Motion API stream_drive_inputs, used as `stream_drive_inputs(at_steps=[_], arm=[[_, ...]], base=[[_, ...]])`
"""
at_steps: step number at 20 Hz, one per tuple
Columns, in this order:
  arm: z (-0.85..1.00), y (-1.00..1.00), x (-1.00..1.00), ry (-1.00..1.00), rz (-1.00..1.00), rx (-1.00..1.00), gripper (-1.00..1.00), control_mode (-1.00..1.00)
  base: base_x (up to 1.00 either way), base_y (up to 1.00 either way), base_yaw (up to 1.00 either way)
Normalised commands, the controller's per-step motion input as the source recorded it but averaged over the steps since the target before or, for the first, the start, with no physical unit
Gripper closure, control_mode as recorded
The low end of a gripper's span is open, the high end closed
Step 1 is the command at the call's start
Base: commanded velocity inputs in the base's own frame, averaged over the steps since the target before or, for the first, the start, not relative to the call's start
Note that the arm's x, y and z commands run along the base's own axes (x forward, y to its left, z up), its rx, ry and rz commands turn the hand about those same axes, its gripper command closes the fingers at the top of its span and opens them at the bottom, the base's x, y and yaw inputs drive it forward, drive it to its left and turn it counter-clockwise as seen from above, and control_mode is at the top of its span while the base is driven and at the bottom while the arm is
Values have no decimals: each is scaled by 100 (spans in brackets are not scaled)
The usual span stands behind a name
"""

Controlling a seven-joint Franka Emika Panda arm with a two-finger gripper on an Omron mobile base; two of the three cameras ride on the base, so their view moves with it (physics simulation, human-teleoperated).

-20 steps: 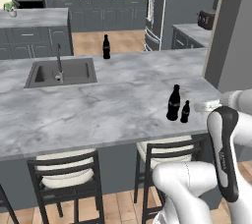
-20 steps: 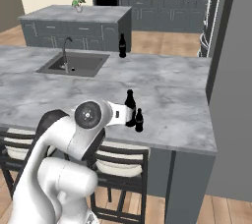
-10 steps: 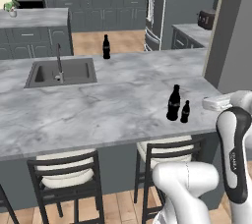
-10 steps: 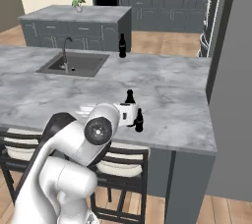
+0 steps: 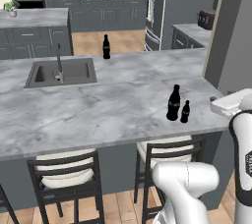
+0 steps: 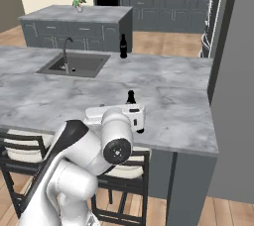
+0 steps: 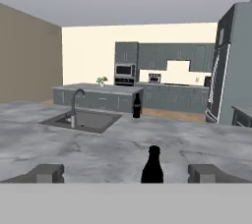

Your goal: Place the large bottle from the dining counter next to the other large bottle outside the sink, and place the small bottle from the dining counter next to the other small bottle inside the sink.

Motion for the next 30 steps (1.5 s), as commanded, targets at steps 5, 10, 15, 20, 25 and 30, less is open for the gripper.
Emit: stream_drive_inputs(at_steps=[5,10,15,20,25,30], arm=[[-13,30,16,-13,0,0,-100,-100],[-11,47,22,-7,0,-2,-100,-100],[-11,32,22,0,0,-6,-100,-100],[-2,0,1,1,0,-1,-100,-100],[-19,0,10,10,0,-1,-100,-100],[-20,2,26,13,0,-1,-100,-100]], base=[[0,0,0],[0,0,0],[0,0,0],[0,0,0],[0,0,0],[0,0,0]])
